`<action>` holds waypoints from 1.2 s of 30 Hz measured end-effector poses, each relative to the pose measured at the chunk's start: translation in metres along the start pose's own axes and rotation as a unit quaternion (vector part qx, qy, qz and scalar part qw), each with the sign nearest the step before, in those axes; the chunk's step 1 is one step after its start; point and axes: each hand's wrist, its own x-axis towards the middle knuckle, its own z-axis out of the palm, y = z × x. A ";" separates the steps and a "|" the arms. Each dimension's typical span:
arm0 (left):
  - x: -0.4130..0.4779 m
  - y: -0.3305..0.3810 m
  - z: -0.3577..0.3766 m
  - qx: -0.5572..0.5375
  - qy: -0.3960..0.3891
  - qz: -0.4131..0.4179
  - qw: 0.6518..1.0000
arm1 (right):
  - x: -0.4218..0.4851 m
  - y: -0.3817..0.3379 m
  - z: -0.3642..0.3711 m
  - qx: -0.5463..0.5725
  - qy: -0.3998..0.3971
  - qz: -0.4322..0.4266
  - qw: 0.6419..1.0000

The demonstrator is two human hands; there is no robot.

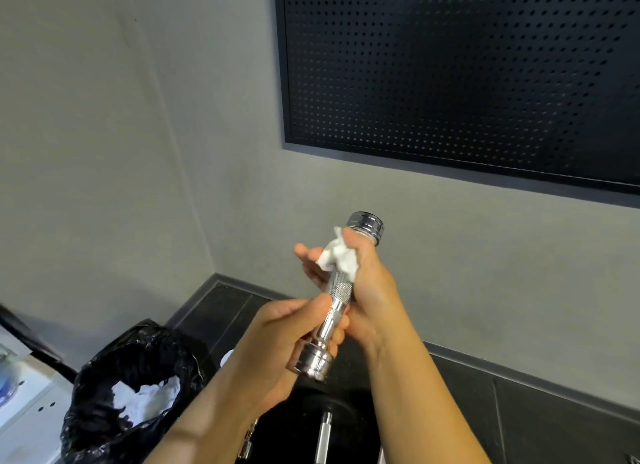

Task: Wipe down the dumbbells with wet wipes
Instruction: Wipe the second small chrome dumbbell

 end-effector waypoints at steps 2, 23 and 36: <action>-0.001 0.002 0.002 -0.077 -0.038 -0.041 0.995 | 0.000 -0.007 -0.001 0.030 -0.033 0.018 0.999; 0.010 -0.002 0.023 0.074 0.141 0.026 0.987 | -0.016 -0.007 -0.011 -0.173 -0.038 0.045 0.983; 0.061 0.053 0.027 0.314 0.164 -0.016 0.935 | -0.002 -0.013 -0.014 -0.352 0.001 -0.011 0.936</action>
